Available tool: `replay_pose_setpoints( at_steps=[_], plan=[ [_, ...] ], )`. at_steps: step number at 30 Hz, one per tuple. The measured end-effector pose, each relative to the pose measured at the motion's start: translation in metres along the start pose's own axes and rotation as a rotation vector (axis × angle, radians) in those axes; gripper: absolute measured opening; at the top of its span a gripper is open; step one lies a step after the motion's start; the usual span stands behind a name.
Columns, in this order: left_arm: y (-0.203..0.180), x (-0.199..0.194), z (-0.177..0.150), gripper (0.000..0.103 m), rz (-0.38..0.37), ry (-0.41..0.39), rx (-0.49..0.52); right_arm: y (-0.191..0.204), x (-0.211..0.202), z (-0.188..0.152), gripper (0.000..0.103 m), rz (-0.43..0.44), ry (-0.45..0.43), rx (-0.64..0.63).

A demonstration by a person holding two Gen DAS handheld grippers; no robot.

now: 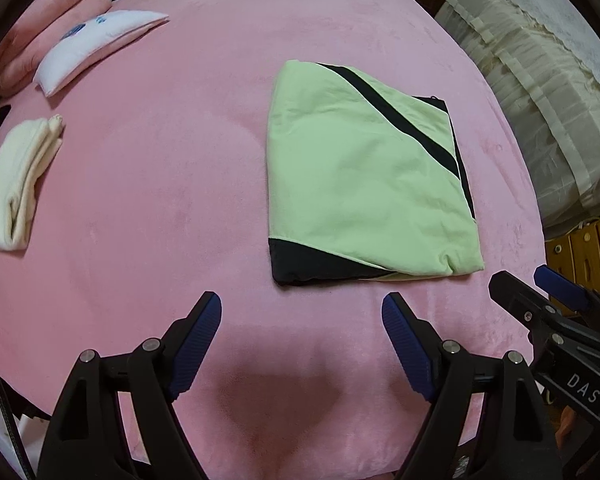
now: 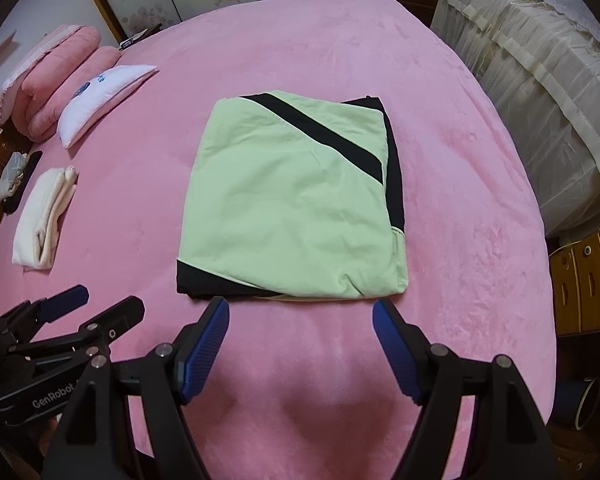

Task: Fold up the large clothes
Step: 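Press and square the green bundle edges with both tools, then grasp the green bundle with both tools and lift it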

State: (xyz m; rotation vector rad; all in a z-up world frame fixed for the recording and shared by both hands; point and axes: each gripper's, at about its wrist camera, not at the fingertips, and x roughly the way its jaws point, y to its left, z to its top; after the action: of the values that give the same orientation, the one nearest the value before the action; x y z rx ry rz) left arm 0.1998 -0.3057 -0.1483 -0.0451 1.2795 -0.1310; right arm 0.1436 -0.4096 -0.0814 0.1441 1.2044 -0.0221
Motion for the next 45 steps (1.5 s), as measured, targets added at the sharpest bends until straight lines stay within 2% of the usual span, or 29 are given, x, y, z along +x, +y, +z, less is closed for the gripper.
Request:
replay_pose_setpoints(
  at_steps=[10,14,16,18,21,24,26,30,33,35,40,45],
  plan=[
    [0.022,0.021,0.006,0.083,-0.058,0.055,-0.117,-0.002,0.02,0.004,0.075,0.013,0.055,-0.004],
    [0.027,0.051,0.012,0.086,-0.106,0.134,-0.143,-0.024,0.042,0.005,0.075,0.052,0.12,0.051],
    [0.027,0.07,0.015,0.086,-0.126,0.198,-0.155,-0.051,0.06,0.007,0.075,0.094,0.162,0.14],
    [0.027,0.085,0.019,0.086,-0.155,0.222,-0.164,-0.08,0.075,0.008,0.075,0.136,0.202,0.261],
    [0.03,0.108,0.029,0.086,-0.207,0.239,-0.205,-0.14,0.108,0.004,0.075,0.262,0.259,0.526],
    [0.033,0.128,0.043,0.086,-0.214,0.258,-0.236,-0.177,0.126,0.003,0.075,0.315,0.269,0.662],
    [0.032,0.139,0.052,0.087,-0.208,0.266,-0.235,-0.197,0.139,0.005,0.075,0.346,0.263,0.707],
    [0.035,0.17,0.078,0.087,-0.184,0.293,-0.249,-0.216,0.172,0.014,0.075,0.451,0.254,0.741],
    [0.035,0.188,0.092,0.089,-0.208,0.294,-0.267,-0.221,0.198,0.025,0.077,0.552,0.243,0.765],
    [0.034,0.198,0.1,0.092,-0.214,0.294,-0.278,-0.221,0.207,0.034,0.077,0.591,0.236,0.767],
    [0.031,0.218,0.117,0.095,-0.256,0.29,-0.324,-0.208,0.22,0.063,0.077,0.705,0.209,0.702],
    [0.026,0.235,0.133,0.1,-0.261,0.276,-0.364,-0.186,0.248,0.097,0.077,0.759,0.249,0.645]
  ],
)
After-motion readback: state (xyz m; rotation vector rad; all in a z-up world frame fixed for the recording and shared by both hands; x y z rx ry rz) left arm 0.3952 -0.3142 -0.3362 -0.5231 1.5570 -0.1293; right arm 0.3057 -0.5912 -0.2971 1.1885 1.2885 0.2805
